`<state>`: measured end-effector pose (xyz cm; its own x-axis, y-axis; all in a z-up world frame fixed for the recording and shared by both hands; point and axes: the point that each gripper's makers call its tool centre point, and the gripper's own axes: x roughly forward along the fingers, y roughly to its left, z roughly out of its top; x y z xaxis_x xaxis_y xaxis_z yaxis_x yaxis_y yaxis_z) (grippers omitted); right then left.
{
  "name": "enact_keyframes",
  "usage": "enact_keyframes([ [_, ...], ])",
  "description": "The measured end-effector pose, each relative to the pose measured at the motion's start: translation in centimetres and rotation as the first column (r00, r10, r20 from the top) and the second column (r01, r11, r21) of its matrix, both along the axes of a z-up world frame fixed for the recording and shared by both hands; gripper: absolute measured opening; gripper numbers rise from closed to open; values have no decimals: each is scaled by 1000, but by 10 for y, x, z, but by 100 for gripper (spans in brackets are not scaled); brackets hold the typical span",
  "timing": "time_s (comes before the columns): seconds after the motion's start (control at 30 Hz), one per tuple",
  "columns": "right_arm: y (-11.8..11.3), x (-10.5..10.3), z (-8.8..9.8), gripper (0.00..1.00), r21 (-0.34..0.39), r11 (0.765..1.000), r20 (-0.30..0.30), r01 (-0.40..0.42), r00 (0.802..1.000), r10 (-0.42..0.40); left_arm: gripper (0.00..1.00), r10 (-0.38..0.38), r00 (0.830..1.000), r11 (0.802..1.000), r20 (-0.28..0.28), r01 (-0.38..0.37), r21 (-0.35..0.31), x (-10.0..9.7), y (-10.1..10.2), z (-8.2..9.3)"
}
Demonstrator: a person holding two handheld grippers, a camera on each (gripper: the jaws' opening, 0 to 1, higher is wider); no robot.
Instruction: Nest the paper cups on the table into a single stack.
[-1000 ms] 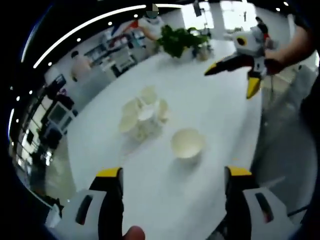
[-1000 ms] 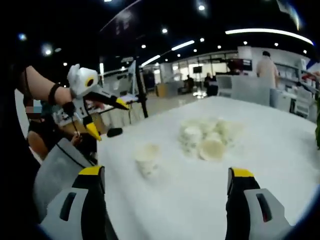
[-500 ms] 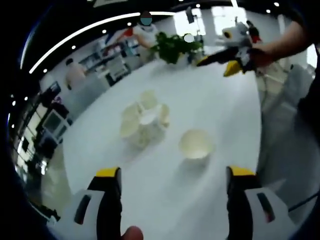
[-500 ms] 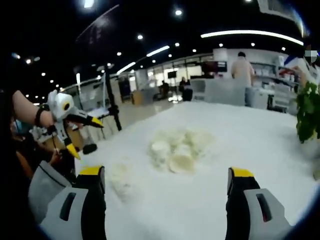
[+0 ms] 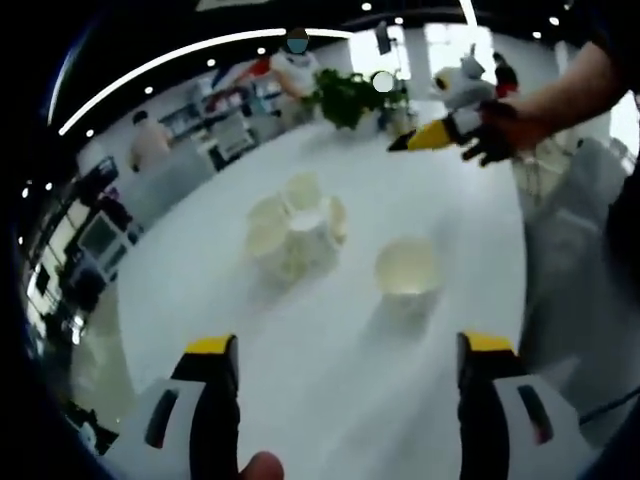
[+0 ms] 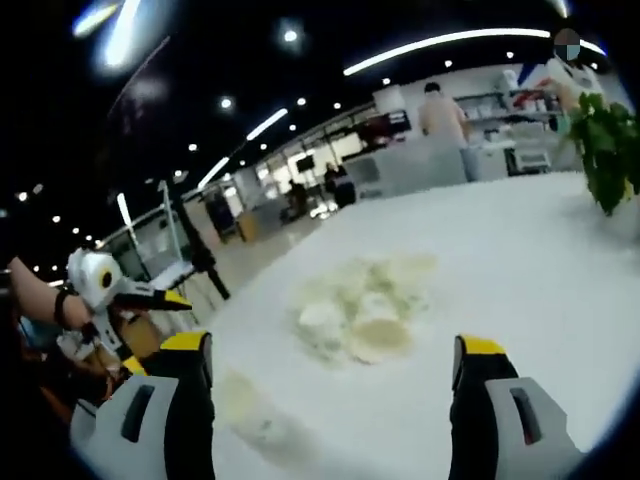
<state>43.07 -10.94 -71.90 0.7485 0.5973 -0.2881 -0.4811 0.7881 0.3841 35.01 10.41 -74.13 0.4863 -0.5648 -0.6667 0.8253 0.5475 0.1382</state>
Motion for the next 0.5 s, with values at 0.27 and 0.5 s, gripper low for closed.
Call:
enact_keyframes([
  [0.27, 9, 22, -15, 81, 118, 989, -83, 90, 993, -81, 88, 1, 1000, 1000, 5, -1, -18, 0, -7, -1],
  [0.5, 15, 42, -35, 68, 181, 969, -190, 170, 972, -135, 90, 30, 999, 999, 24, -29, -45, 3, -12, 1],
])
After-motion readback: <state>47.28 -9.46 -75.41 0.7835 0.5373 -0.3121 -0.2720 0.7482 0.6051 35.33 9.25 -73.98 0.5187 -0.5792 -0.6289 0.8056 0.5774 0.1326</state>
